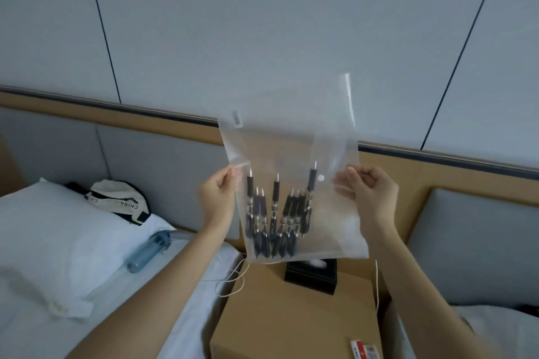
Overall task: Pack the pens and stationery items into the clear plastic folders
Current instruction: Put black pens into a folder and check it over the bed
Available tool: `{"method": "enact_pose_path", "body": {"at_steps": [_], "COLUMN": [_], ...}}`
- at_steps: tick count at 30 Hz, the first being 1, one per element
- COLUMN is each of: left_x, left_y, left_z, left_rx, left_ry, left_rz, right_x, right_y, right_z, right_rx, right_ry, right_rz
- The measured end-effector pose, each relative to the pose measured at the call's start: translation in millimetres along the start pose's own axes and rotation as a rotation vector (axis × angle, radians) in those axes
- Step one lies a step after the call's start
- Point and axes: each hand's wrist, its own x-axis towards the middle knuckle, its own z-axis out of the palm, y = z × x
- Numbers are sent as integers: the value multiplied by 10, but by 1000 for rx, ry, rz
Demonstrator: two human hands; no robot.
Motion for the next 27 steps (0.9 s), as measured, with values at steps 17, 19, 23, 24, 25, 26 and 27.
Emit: {"method": "enact_pose_path", "body": {"at_steps": [17,19,23,24,25,26,27], "left_x": [124,161,244,246,238,240,234], "left_y": [-157,-88,-203,-234,-247,-258,-260], "left_z": [-916,-921,-911,-921,-929,-932,-932], "left_rx": [-100,-143,-133,-130,-126,-121,-123], "left_ry": [143,162,129,122,107,99,90], "left_rz": [-87,-51,-125,-129,-135,-141,-143], "right_x": [-252,-258,-204,-188,-177,-173,-182], "right_y": [-267,-326,-220,-185,-168,-175,-193], "right_z": [696,742,793,800,801,797,794], "right_rx": [-155,-135,-230,-238,-240,-241,-233], "right_ry": [-210,-174,-185,-176,-167,-151,-146], "right_rz": [-133,-187,-108,-101,-91,-81,-82]}}
